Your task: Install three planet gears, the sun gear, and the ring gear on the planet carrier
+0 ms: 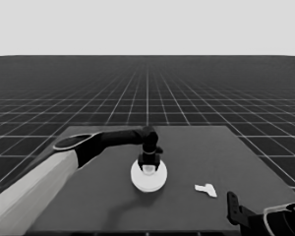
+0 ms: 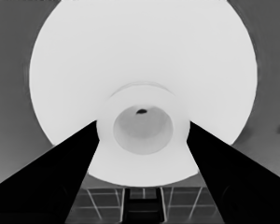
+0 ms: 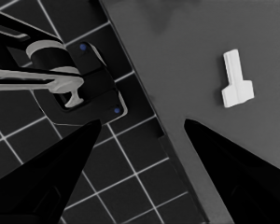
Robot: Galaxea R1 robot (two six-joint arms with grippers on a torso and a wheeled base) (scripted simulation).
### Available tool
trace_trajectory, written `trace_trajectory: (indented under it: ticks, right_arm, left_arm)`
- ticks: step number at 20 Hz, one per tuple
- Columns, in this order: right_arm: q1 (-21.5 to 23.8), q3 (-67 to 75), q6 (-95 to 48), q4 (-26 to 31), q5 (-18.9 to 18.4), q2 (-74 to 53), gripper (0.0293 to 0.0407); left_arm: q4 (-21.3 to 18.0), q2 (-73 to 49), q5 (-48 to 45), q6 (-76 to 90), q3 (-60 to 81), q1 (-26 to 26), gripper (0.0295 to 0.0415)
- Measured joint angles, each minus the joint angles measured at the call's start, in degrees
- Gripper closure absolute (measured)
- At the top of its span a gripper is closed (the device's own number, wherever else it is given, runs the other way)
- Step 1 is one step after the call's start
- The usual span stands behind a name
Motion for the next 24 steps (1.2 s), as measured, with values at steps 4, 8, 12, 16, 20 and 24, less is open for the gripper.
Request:
trace_trajectory:
  ticks: [4,8,12,16,20,24]
  right_arm:
    - [0.00,0.00,0.00,0.00,0.00,0.00,0.0315]
    - [0.00,0.00,0.00,0.00,0.00,0.00,0.0315]
    - [0.00,0.00,0.00,0.00,0.00,0.00,0.0315]
    - [0.00,0.00,0.00,0.00,0.00,0.00,0.0315]
    - [0.00,0.00,0.00,0.00,0.00,0.00,0.0315]
    - [0.00,0.00,0.00,0.00,0.00,0.00,0.0315]
  left_arm:
    - [-0.01,-0.01,0.00,1.97,-0.01,0.15,0.0362]
    - [-0.01,-0.01,-0.01,3.97,-0.01,0.23,0.0362]
    - [-0.01,-0.01,-0.02,5.96,-0.02,0.30,0.0362]
    - [0.00,-0.02,-0.01,7.97,-0.01,0.32,0.0362]
    - [0.01,-0.02,-0.02,9.97,-0.02,0.37,0.0362]
    - [0.01,-0.02,-0.02,11.97,-0.02,0.37,0.0362]
